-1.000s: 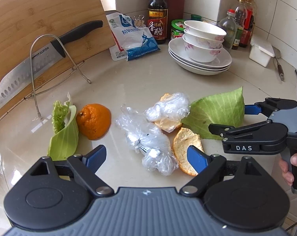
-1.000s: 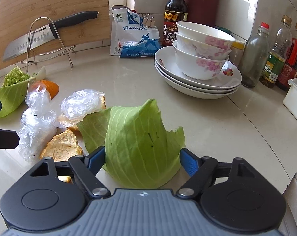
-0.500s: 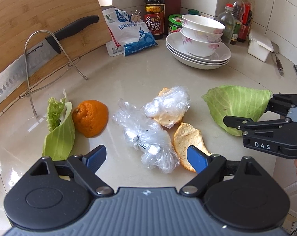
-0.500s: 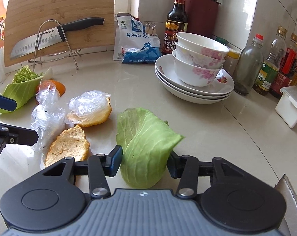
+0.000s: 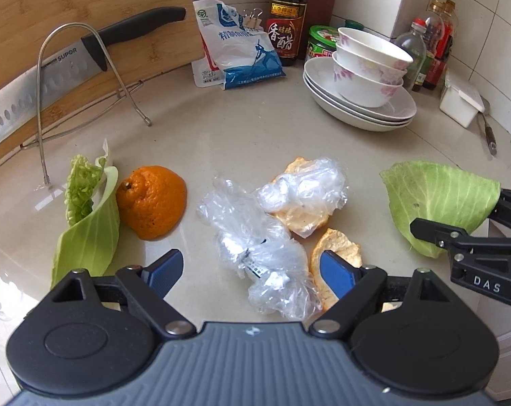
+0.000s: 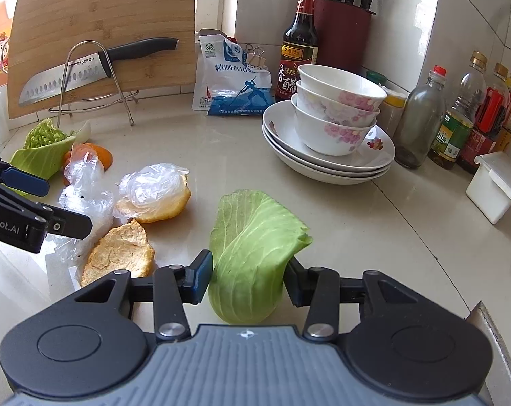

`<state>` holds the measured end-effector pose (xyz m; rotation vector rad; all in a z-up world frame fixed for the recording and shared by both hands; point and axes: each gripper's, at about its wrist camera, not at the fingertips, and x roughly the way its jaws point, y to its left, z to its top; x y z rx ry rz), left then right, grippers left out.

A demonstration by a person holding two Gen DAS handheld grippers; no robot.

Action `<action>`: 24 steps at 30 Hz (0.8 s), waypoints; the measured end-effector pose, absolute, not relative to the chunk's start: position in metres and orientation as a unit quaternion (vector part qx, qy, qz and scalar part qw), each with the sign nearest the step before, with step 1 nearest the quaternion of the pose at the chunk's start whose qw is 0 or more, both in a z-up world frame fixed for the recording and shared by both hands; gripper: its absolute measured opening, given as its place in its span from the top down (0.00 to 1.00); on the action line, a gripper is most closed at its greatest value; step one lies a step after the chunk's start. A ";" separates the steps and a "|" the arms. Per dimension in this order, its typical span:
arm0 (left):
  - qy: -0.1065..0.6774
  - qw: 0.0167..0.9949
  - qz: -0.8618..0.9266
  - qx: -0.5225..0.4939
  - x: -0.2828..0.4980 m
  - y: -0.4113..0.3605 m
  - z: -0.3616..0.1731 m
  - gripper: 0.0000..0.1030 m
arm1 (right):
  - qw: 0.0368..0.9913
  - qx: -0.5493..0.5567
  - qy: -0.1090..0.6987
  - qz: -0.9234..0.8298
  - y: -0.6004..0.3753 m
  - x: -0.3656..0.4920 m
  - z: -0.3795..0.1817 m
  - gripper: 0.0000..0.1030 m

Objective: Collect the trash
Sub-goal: 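Grasp the cabbage leaf with the right gripper while the left gripper grasps the plastic bag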

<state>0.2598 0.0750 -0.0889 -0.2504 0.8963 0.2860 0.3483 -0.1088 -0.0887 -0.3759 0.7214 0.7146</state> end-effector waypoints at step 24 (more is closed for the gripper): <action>0.434 0.884 0.105 -0.140 0.261 0.076 -0.087 0.57 | 0.855 -0.178 0.346 0.343 -0.115 0.340 -0.082 0.52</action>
